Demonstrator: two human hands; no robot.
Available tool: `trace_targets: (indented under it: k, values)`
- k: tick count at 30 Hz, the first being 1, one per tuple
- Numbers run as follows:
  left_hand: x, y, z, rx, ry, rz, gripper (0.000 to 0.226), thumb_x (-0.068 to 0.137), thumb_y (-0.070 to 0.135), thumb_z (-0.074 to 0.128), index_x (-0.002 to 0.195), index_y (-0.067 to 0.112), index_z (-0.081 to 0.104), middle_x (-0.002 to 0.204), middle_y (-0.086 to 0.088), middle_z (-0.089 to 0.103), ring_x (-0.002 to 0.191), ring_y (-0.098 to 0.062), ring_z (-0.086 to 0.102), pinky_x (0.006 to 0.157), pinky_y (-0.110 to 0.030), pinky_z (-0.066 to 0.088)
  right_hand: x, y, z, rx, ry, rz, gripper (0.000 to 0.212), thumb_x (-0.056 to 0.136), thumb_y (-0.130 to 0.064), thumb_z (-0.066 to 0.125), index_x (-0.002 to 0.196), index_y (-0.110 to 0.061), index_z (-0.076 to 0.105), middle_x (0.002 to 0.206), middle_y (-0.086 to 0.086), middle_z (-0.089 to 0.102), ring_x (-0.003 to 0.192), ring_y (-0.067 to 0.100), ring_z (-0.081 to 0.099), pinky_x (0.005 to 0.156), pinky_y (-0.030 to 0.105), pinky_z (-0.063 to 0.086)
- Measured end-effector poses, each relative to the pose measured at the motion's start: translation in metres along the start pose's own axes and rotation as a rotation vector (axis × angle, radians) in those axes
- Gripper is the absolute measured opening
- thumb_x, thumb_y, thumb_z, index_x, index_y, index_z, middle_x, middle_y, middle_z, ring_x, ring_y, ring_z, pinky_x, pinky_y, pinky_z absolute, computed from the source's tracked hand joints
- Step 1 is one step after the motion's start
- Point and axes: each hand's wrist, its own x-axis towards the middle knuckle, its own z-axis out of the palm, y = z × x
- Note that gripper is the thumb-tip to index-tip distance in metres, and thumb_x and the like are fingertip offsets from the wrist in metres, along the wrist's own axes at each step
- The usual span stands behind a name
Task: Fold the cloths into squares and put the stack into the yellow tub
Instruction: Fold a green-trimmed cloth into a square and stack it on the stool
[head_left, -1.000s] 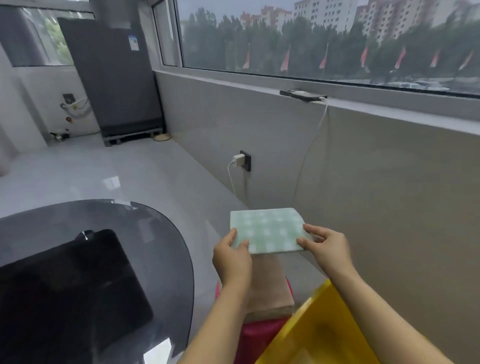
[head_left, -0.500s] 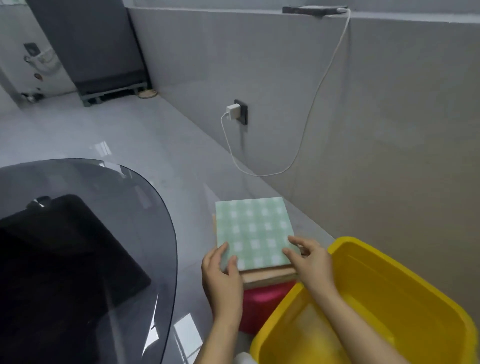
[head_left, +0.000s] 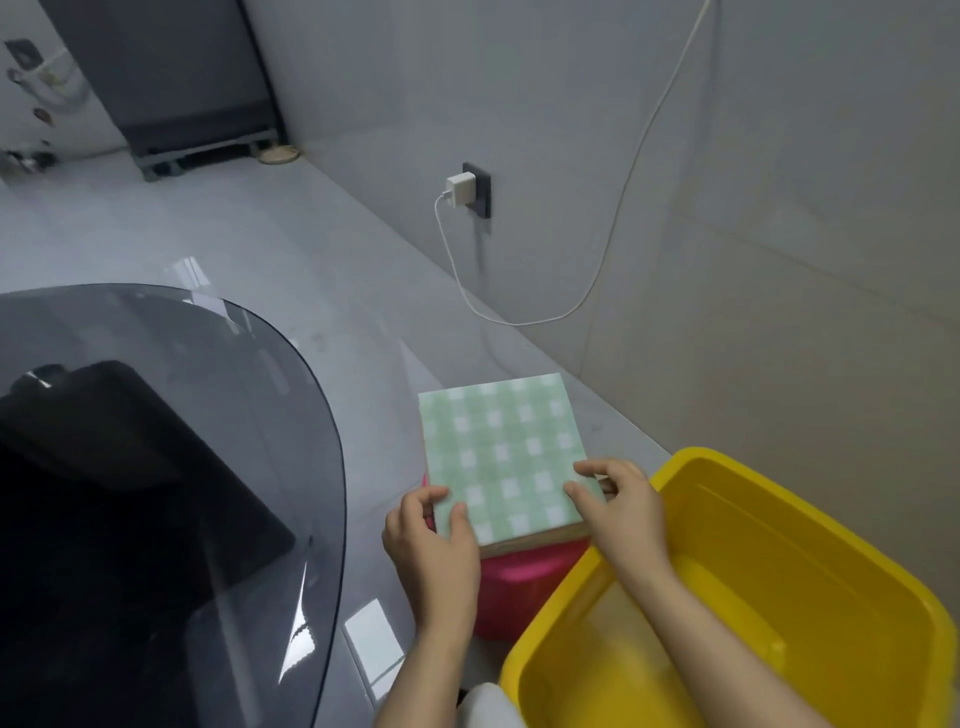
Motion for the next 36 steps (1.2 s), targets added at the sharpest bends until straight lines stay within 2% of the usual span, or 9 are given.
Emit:
trace_targets:
  k: [6,9,12,17,21,26,30,33,36]
  values:
    - [0.007,0.008,0.002,-0.082,-0.096,-0.160,0.049,0.085,0.001,0.055,0.126,0.024,0.043,0.131,0.000,0.028,0.105,-0.015,0.044,0.077,-0.025,0.040,0.015,0.006,0.002,-0.021,-0.097,0.075,0.048,0.077,-0.012,0.068,0.123,-0.019,0.053,0.117,-0.003,0.054,0.117,0.020,0.049,0.089,0.029,0.042]
    - [0.027,0.004,0.007,-0.172,-0.256,-0.316,0.039,0.074,0.026,0.054,0.112,0.026,0.054,0.128,-0.004,0.053,0.100,-0.022,0.057,0.083,-0.035,0.049,0.029,-0.001,0.005,0.089,-0.267,0.214,0.073,0.084,-0.019,0.062,0.146,-0.020,0.025,0.142,0.000,0.042,0.130,0.017,0.043,0.099,0.031,0.038]
    - [0.037,-0.006,0.010,-0.101,-0.314,-0.337,0.032,0.079,0.048,0.057,0.102,0.026,0.058,0.107,0.000,0.066,0.099,-0.023,0.062,0.093,-0.044,0.049,0.039,-0.002,0.010,0.014,-0.373,0.213,0.051,0.089,-0.031,0.057,0.136,-0.023,0.040,0.130,-0.005,0.055,0.111,0.016,0.056,0.089,0.030,0.044]
    - [0.047,-0.012,0.010,-0.111,-0.284,-0.434,0.052,0.070,0.060,0.063,0.098,0.016,0.067,0.097,-0.003,0.071,0.089,-0.025,0.067,0.086,-0.044,0.054,0.054,-0.006,0.016,-0.040,-0.453,0.307,0.030,0.087,-0.028,0.058,0.115,-0.017,0.058,0.109,0.001,0.066,0.096,0.021,0.063,0.086,0.036,0.052]
    - [0.054,-0.015,0.010,-0.144,-0.283,-0.522,0.051,0.069,0.053,0.073,0.097,0.011,0.069,0.100,-0.007,0.071,0.092,-0.027,0.067,0.088,-0.043,0.054,0.059,-0.016,0.012,-0.052,-0.542,0.417,0.027,0.083,-0.022,0.057,0.106,-0.009,0.063,0.082,0.004,0.066,0.061,0.015,0.060,0.049,0.018,0.045]
    - [0.061,-0.036,0.011,-0.136,-0.309,-0.595,0.097,0.031,0.086,0.067,0.102,0.019,0.065,0.115,-0.007,0.063,0.107,-0.031,0.060,0.091,-0.047,0.051,0.053,-0.013,0.023,0.085,-0.568,0.435,0.040,0.091,-0.040,0.050,0.116,-0.012,0.060,0.103,0.003,0.065,0.089,0.022,0.063,0.081,0.031,0.050]
    - [0.054,-0.031,0.005,-0.160,-0.310,-0.594,0.122,0.034,0.093,0.056,0.128,0.014,0.054,0.130,-0.009,0.056,0.113,-0.032,0.058,0.096,-0.047,0.049,0.047,-0.012,0.030,0.109,-0.506,0.402,0.046,0.093,-0.050,0.043,0.122,-0.016,0.057,0.113,0.000,0.062,0.093,0.019,0.059,0.082,0.026,0.043]
    - [0.041,-0.002,-0.008,-0.177,-0.297,-0.492,0.090,0.067,0.077,0.057,0.122,0.006,0.057,0.121,-0.010,0.062,0.108,-0.030,0.060,0.096,-0.044,0.049,0.042,-0.008,0.030,0.164,-0.488,0.425,0.051,0.091,-0.052,0.047,0.124,-0.015,0.058,0.111,0.001,0.064,0.094,0.019,0.062,0.082,0.027,0.046]
    - [0.033,0.023,-0.010,-0.190,-0.284,-0.367,0.041,0.086,0.052,0.058,0.097,0.013,0.063,0.099,-0.006,0.069,0.090,-0.024,0.066,0.079,-0.036,0.055,0.037,-0.008,0.014,0.221,-0.435,0.403,0.062,0.084,-0.062,0.049,0.125,-0.016,0.055,0.121,-0.003,0.061,0.107,0.020,0.060,0.096,0.035,0.046]
